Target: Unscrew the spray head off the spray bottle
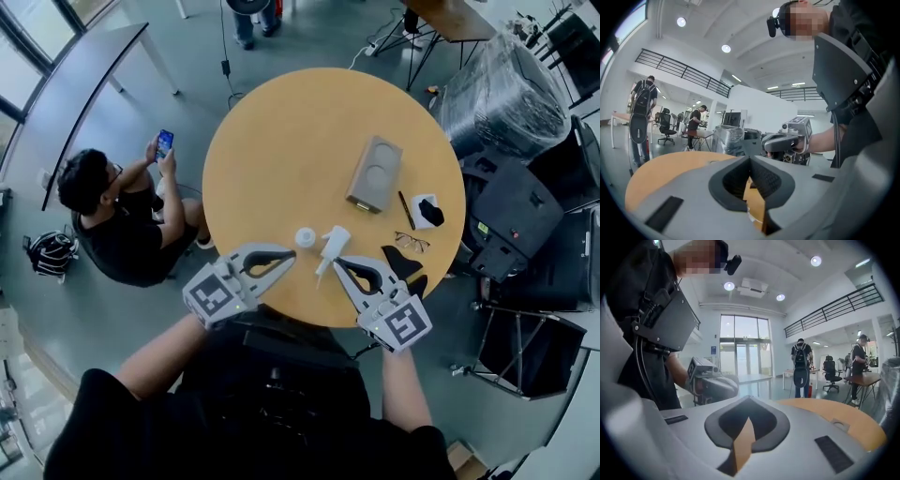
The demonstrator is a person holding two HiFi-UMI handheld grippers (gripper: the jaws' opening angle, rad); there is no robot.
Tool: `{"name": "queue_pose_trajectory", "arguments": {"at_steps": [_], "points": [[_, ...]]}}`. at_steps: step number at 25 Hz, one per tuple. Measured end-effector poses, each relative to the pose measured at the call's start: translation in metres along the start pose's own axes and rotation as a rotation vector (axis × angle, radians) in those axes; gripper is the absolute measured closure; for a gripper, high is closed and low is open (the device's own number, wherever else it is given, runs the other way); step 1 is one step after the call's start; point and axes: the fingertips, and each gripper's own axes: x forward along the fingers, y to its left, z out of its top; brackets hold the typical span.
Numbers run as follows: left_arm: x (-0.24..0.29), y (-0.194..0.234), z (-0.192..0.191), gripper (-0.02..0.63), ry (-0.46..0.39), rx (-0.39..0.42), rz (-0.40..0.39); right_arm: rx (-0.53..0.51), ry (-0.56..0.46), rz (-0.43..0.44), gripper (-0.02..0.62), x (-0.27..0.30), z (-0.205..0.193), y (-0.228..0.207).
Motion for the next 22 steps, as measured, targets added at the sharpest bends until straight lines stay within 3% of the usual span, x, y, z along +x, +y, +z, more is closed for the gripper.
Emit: {"name": "queue_pose_trajectory", "arguments": {"at_steps": [6, 9, 15, 22], "points": [[-0.011, -0.003, 0.046, 0.589, -0.045, -0.044, 0.01, 0.034, -0.12, 0.009, 0.594, -0.006, 0.058, 0.015], [-0.018, -0.01, 0.06, 0.589, -0.068, -0.013, 0.0, 0.008, -0.135, -0.006, 0.595, -0.007, 0.075, 0.017], [-0.028, -0.028, 0.064, 0.589, -0.094, 0.021, -0.015, 0.026, -0.182, 0.006, 0.597, -0.012, 0.091, 0.033], [-0.027, -0.034, 0.063, 0.589, -0.083, 0.026, -0.018, 0.031, -0.164, 0.043, 0.597, -0.006, 0.088, 0.05]]}}
